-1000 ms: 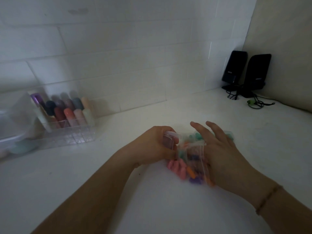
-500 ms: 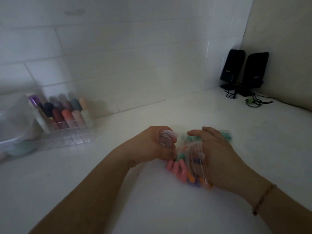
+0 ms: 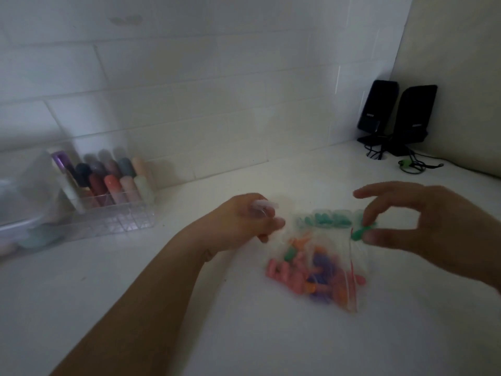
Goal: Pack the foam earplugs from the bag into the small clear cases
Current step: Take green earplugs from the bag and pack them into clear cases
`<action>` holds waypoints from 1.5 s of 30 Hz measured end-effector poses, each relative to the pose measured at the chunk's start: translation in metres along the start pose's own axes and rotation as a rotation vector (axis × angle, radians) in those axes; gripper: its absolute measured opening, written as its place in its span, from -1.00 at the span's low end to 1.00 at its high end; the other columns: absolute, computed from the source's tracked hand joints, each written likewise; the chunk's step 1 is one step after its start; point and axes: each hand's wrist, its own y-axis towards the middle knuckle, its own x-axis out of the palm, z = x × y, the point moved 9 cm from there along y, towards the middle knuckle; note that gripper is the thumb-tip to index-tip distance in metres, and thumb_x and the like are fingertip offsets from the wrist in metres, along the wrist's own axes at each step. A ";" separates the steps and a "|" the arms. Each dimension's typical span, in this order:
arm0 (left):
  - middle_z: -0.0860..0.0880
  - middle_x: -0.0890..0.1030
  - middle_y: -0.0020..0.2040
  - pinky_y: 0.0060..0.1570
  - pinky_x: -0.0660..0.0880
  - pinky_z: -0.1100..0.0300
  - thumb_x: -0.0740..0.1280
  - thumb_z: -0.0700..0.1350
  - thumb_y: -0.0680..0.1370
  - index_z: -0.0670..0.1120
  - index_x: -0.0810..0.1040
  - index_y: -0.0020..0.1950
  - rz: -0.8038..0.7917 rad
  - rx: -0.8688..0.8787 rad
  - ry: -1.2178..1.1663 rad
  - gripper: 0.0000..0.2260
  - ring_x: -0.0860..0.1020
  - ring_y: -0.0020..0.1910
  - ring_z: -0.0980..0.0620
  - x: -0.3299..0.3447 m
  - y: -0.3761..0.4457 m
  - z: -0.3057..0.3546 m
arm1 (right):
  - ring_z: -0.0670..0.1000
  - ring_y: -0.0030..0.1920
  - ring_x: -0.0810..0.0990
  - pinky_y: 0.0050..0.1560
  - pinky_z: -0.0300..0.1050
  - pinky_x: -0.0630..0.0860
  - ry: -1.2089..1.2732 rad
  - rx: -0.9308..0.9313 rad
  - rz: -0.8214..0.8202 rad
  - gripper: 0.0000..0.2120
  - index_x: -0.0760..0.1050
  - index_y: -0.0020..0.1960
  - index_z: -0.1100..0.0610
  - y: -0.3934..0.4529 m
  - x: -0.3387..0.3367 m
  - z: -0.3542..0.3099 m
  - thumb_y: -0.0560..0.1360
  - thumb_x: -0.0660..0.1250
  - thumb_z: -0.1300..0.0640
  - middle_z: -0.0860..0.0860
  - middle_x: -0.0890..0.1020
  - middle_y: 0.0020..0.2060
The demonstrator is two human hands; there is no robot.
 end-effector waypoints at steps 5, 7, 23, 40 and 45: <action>-0.09 0.58 -0.20 -0.36 0.35 0.19 0.23 0.25 0.48 -0.10 0.47 -0.01 -0.077 0.002 -0.631 -0.60 0.50 -0.33 -0.03 0.010 -0.001 0.014 | -0.03 -0.35 0.64 -0.27 -0.23 0.56 0.331 -0.073 0.288 -0.51 0.60 -0.16 -0.06 -0.006 -0.021 -0.017 0.14 0.42 -0.42 -0.06 0.69 -0.29; -0.11 0.58 -0.18 -0.32 0.35 0.17 0.19 0.32 0.45 -0.10 0.47 0.03 -0.225 -0.017 -0.846 -0.51 0.49 -0.31 -0.06 0.032 -0.007 0.023 | -0.06 -0.33 0.63 -0.27 -0.32 0.54 0.383 -0.148 0.319 -0.67 0.61 -0.18 -0.09 -0.010 -0.013 -0.036 0.19 0.53 -0.27 -0.10 0.68 -0.30; -0.11 0.37 -0.07 -0.17 0.44 0.20 0.05 0.39 0.44 -0.07 0.38 0.10 -0.549 -0.022 -1.056 -0.43 0.32 -0.15 0.02 0.080 -0.026 0.048 | -0.13 -0.16 0.55 -0.13 -0.39 0.41 0.030 -0.280 0.488 -0.77 0.67 -0.05 -0.04 -0.019 0.025 -0.065 0.39 0.34 -0.10 -0.24 0.63 -0.19; -0.09 0.46 -0.21 -0.33 0.36 0.23 0.28 -0.03 0.49 -0.10 0.43 -0.08 -0.258 -0.107 -1.242 -0.85 0.40 -0.34 0.01 0.049 -0.008 0.023 | -0.14 -0.09 0.56 -0.25 -0.25 0.45 0.085 -0.040 0.486 -0.89 0.54 -0.30 -0.12 -0.013 -0.028 -0.018 0.40 0.33 -0.01 -0.25 0.59 -0.07; -0.09 0.45 -0.26 -0.40 0.34 0.25 0.21 -0.28 0.40 -0.09 0.36 -0.12 -0.050 -0.147 -1.278 -0.87 0.37 -0.39 0.02 0.034 0.002 0.002 | -0.28 0.13 0.46 0.13 -0.18 0.44 -0.154 0.015 -0.061 -0.94 0.60 -0.27 -0.31 -0.005 0.021 0.007 0.29 0.36 -0.16 -0.42 0.45 0.12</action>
